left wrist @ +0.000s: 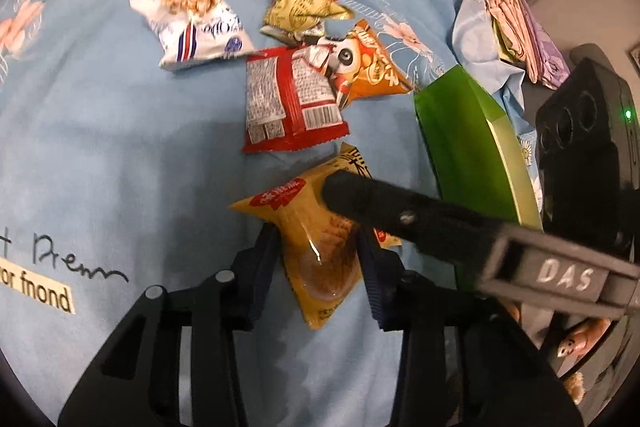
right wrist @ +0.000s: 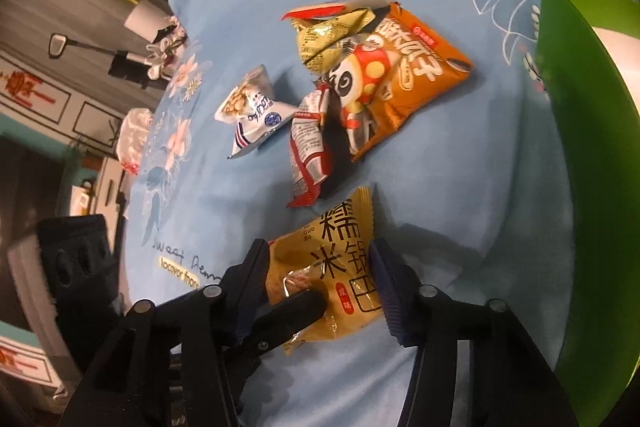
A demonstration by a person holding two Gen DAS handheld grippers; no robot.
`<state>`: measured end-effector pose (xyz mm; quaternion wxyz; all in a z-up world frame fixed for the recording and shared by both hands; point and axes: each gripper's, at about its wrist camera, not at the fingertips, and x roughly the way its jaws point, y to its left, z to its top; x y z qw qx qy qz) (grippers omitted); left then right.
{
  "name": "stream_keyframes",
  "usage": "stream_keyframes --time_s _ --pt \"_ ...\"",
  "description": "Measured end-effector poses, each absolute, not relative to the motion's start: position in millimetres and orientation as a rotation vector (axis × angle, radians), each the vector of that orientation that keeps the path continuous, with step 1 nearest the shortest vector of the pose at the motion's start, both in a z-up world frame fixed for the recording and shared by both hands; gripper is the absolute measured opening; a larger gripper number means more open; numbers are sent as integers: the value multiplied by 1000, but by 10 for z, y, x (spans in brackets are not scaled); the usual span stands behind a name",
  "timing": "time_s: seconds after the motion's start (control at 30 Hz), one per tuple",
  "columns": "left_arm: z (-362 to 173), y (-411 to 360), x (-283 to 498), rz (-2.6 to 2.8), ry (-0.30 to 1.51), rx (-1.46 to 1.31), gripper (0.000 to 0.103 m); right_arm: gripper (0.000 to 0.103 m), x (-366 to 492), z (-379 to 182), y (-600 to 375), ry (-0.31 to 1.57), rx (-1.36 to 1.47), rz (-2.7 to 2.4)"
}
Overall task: Organize snacks
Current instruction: 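Carry the rice cracker bag with the right gripper over the box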
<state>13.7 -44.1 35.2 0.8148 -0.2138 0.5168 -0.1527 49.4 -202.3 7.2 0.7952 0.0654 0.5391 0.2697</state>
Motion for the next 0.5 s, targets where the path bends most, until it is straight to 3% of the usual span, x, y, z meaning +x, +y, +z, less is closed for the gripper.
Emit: stream_keyframes --time_s 0.5 --pt "757 -510 61 -368 940 -408 40 49 199 537 -1983 994 109 579"
